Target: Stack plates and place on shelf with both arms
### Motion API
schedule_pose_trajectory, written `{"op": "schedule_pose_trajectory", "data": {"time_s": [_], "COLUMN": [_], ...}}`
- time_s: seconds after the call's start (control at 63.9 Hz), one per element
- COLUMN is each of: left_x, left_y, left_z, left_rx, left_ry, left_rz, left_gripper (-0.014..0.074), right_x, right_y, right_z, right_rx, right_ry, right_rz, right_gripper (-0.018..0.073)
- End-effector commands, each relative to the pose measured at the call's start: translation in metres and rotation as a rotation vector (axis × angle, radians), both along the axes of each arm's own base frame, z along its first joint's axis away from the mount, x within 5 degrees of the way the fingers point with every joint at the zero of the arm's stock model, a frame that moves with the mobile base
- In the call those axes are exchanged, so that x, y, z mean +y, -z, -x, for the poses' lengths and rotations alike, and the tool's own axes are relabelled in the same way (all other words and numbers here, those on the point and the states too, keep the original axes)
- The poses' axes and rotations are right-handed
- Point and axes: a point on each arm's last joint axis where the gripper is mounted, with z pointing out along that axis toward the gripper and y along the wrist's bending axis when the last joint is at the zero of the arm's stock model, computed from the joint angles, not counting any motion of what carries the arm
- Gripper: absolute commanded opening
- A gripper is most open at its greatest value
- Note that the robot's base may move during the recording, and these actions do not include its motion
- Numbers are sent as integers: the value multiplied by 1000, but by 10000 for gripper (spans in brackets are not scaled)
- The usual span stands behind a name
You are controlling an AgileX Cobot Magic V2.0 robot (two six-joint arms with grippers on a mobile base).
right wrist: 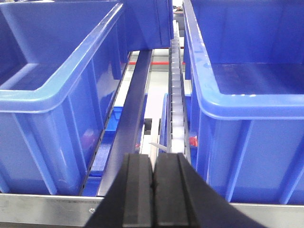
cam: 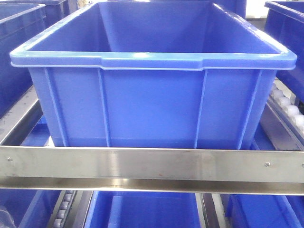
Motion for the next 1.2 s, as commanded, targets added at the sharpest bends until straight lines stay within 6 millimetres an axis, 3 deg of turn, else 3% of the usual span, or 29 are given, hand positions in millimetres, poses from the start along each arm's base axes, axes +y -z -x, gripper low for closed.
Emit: {"op": "schedule_pose_trajectory", "data": {"time_s": [0.0,0.407,0.516,0.594,0.798,0.907,0.985,1.188], "left_x": [1,1,5,7,9,10,10,9], "left_y": [-16,-16,-16,-6,55,76,85,87], "left_z": [-1,-1,7,16,28,34,38,38], "left_rx": [-94,-97,-174,-205,-201,-226,-225,-193], "left_ry": [-10,-12,-50,-65,-70,-72,-69,-63], "left_rz": [23,1,-28,-28,-2,2,2,-2], "left_gripper": [80,80,80,80,80,80,80,80], "right_x": [-1,-1,-1,-1,-1,-1,-1,-1], "right_y": [-9,-9,-9,-9,-9,-9,-9,-9], "right_z": [2,2,2,2,2,2,2,2], "right_rx": [-113,-113,-113,-113,-113,-113,-113,-113], "right_ry": [14,14,14,14,14,14,14,14], "right_rz": [16,16,16,16,16,16,16,16], "right_gripper": [57,57,57,57,57,57,57,57]}}
